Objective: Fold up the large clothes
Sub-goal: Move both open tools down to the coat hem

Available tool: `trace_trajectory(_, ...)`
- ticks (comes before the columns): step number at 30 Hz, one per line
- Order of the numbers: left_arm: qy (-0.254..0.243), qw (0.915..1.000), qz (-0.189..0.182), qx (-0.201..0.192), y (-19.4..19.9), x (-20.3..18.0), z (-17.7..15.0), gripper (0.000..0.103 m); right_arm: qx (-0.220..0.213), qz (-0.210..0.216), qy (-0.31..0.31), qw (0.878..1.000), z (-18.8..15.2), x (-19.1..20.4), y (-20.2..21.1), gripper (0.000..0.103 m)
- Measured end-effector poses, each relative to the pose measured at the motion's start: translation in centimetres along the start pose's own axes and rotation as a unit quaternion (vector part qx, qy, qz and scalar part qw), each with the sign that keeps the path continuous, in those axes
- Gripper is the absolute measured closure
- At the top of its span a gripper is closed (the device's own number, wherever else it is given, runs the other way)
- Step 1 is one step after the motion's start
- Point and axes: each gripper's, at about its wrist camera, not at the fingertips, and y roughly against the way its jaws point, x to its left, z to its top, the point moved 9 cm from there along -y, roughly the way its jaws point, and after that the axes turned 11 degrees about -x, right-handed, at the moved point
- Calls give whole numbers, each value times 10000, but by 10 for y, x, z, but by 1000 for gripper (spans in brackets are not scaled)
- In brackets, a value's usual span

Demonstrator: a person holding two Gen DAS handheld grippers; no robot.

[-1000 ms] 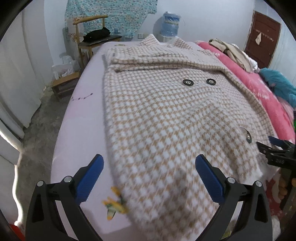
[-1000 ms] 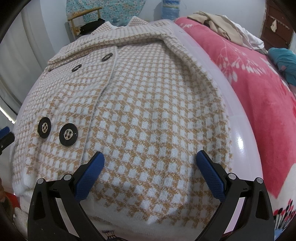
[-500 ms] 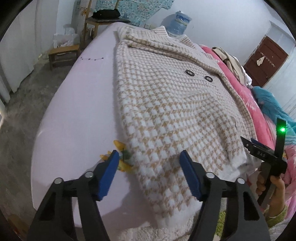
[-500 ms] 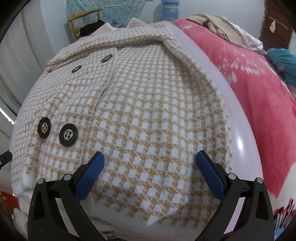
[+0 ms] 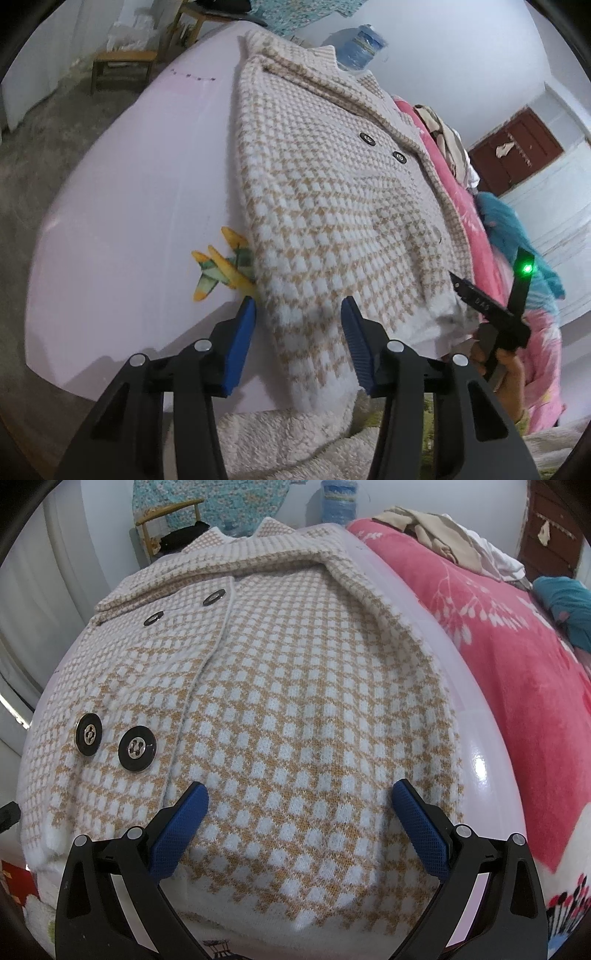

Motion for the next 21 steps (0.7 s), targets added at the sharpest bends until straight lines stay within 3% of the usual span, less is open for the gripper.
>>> trace_trajectory(8, 336, 9987, -364, -109, -10, 2, 15, 58, -7, 9, 1, 10000, 2, 1, -2, 8)
trace_trajectory(12, 549, 9966, -605, -89, -17, 0, 23, 58, 28, 221, -25, 9997, 4, -1, 3, 8)
trace_trajectory(18, 370, 9968, -704, 115, -10, -7, 9, 59, -367, 370, -223, 9984, 16, -30, 39, 8)
trace_trajectory(21, 207, 9978, -596, 189, -5, -8, 1, 64, -412, 280, -423, 9979, 17, -50, 47, 10)
